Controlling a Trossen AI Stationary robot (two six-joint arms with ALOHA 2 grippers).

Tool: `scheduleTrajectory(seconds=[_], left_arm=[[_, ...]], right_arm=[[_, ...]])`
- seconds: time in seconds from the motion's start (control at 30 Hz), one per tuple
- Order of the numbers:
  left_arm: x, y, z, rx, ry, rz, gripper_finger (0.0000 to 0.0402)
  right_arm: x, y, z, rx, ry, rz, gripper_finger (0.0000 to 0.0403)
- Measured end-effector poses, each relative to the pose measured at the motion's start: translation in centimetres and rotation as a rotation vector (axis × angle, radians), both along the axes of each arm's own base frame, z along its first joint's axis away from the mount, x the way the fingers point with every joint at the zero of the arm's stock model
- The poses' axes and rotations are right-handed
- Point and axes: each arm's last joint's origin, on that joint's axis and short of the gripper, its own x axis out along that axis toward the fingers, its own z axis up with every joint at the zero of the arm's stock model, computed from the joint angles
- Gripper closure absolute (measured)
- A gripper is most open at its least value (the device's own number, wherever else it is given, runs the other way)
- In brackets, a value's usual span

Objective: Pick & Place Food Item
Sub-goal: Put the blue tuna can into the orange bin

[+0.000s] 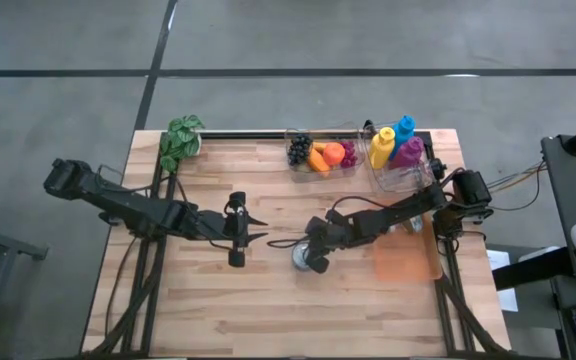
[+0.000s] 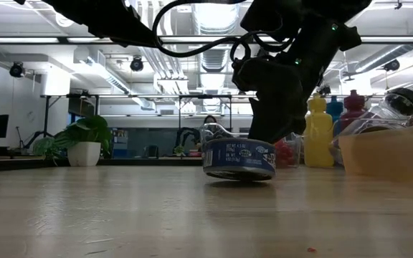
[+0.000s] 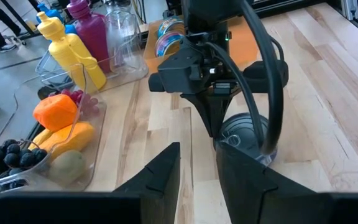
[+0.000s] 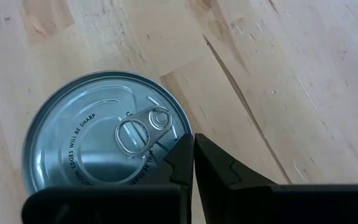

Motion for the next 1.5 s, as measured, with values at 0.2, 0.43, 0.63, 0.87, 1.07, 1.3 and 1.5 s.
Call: scheduleTrajectory(seconds=[0.2,0.43,0.63,0.87,1.07,1.3,1.5], left_arm=[[0.0,0.0,0.0,-0.001,0.000,0.000,0.0293],[0.0,0.0,0.0,-0.001,0.000,0.000,0.0293],[0.0,0.0,0.0,-0.001,0.000,0.000,0.0293],[0.0,0.0,0.0,-0.001,0.000,0.000,0.0293],[0.0,0.0,0.0,-0.002,0.000,0.001,0.0293],[0.0,0.0,0.0,-0.002,0.000,0.001,0.0293],[0.0,0.0,0.0,-0.002,0.000,0.001,0.0293]], right_arm=[[0.0,0.0,-0.1,-0.001,0.003,-0.001,0.0394],[-0.6,-0.2,-0.7,0.005,0.076,-0.020,0.0394],[-0.9,-0.3,-1.0,-0.008,0.075,-0.034,0.0394],[-1.0,-0.4,-1.1,-0.017,0.070,-0.039,0.0394],[-1.0,-0.4,-1.1,-0.018,0.070,-0.039,0.0394],[-1.0,-0.4,-1.0,-0.020,0.068,-0.040,0.0394],[-1.0,-0.4,-1.0,-0.020,0.068,-0.039,0.0394]])
